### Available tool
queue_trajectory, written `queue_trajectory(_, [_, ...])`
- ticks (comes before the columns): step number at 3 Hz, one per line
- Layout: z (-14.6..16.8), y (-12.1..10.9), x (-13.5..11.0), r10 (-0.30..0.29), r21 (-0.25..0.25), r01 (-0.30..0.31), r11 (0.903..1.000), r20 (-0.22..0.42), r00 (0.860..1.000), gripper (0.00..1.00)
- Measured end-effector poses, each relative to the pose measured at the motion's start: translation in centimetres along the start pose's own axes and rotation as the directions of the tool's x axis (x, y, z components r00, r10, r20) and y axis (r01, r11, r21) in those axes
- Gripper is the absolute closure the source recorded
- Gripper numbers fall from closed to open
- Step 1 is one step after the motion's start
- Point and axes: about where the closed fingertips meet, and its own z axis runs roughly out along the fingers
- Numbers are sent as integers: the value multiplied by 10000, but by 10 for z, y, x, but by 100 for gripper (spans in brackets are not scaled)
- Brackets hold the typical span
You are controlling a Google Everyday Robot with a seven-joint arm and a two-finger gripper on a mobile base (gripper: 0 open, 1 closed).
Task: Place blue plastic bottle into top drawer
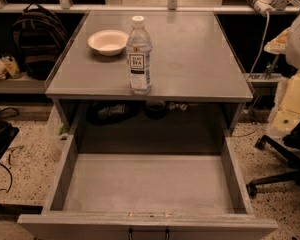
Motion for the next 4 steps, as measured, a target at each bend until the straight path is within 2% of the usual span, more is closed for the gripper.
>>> queue_trajectory(2, [-2, -8, -8, -95, 156, 91, 9998, 265, 9996, 0])
queue_trajectory(3, [2, -26, -25, -253, 361, 226, 9991, 770, 9967, 0])
queue_trajectory(4, [9, -54, -49, -222, 676, 123, 9976, 1484, 9887, 0])
